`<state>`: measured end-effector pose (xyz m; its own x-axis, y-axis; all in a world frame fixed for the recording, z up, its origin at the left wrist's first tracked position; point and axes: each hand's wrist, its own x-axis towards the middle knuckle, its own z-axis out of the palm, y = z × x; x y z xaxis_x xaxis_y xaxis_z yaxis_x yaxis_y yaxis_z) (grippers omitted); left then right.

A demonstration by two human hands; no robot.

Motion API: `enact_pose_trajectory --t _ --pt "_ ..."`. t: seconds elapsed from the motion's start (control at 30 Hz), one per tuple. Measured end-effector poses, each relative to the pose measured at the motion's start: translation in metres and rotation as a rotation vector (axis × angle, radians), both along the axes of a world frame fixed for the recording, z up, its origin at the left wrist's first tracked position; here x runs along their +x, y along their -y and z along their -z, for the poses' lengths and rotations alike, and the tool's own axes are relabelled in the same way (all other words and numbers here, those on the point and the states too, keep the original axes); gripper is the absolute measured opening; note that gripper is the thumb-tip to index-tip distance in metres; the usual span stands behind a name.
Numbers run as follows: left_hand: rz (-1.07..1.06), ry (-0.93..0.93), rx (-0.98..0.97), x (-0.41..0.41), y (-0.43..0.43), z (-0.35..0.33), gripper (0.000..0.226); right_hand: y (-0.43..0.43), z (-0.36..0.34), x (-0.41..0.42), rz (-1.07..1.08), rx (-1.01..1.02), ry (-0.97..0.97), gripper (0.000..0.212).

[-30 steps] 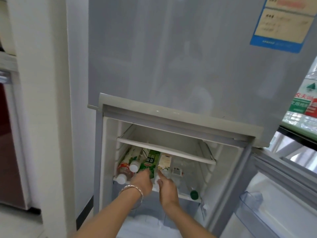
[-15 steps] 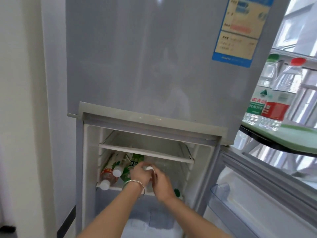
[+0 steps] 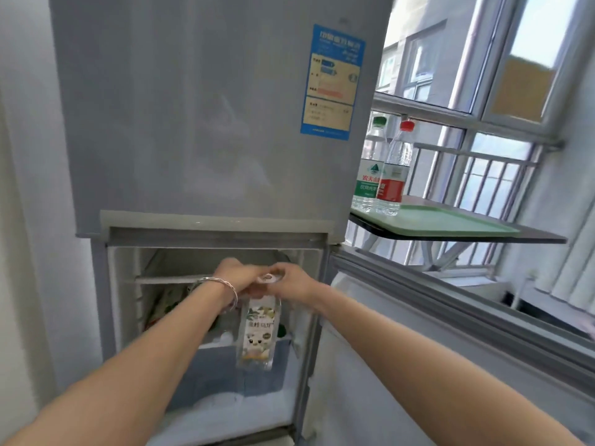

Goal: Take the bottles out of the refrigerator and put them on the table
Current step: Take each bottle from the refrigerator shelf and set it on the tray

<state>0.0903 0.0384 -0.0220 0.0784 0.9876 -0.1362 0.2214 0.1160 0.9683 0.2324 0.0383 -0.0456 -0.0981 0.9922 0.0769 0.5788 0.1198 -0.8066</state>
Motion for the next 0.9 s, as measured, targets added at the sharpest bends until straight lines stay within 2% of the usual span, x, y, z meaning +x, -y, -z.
enact_pose_trajectory --t 0.1,0.17,0.2,0.27,0.33,0.4,0.47,0.57,0.63,0.77,0.83,0.9 --pt "0.075 0.120 0.025 0.010 0.025 -0.045 0.022 0.022 -0.040 0.015 0.038 0.029 -0.037 0.031" --pt "0.073 0.113 0.116 0.015 0.034 -0.073 0.018 0.036 -0.071 0.026 0.054 0.090 -0.085 0.020" --pt "0.064 0.078 0.179 0.015 0.035 -0.085 0.019 0.043 -0.087 0.029 0.069 0.125 -0.091 0.022" --pt "0.139 0.023 0.250 0.018 0.039 -0.106 0.029 0.057 -0.119 0.040 0.116 0.191 -0.075 0.031" --pt "0.329 0.010 0.257 0.024 0.043 -0.117 0.039 0.068 -0.149 0.052 0.136 0.233 -0.061 0.037" --pt "0.451 -0.134 0.297 0.037 0.047 -0.120 0.066 0.078 -0.176 0.064 0.141 0.272 -0.058 0.032" --pt "0.422 -0.205 0.419 0.057 0.047 -0.123 0.084 0.087 -0.199 0.077 0.167 0.326 -0.075 0.026" --pt "0.337 -0.138 0.608 0.085 0.042 -0.134 0.080 0.094 -0.222 0.102 0.219 0.397 -0.108 0.044" --pt "0.318 -0.073 0.661 0.104 0.040 -0.145 0.082 0.099 -0.224 0.126 0.223 0.341 -0.116 0.061" --pt "0.256 0.047 0.767 0.151 0.032 -0.168 0.084 0.104 -0.191 0.164 0.192 0.132 0.149 0.081" --pt "0.211 0.052 0.831 0.182 0.030 -0.180 0.087 0.091 -0.176 0.179 0.250 0.216 0.162 0.081" --pt "0.211 0.062 0.879 0.213 0.030 -0.186 0.089 0.074 -0.171 0.198 0.418 0.377 0.163 0.085"
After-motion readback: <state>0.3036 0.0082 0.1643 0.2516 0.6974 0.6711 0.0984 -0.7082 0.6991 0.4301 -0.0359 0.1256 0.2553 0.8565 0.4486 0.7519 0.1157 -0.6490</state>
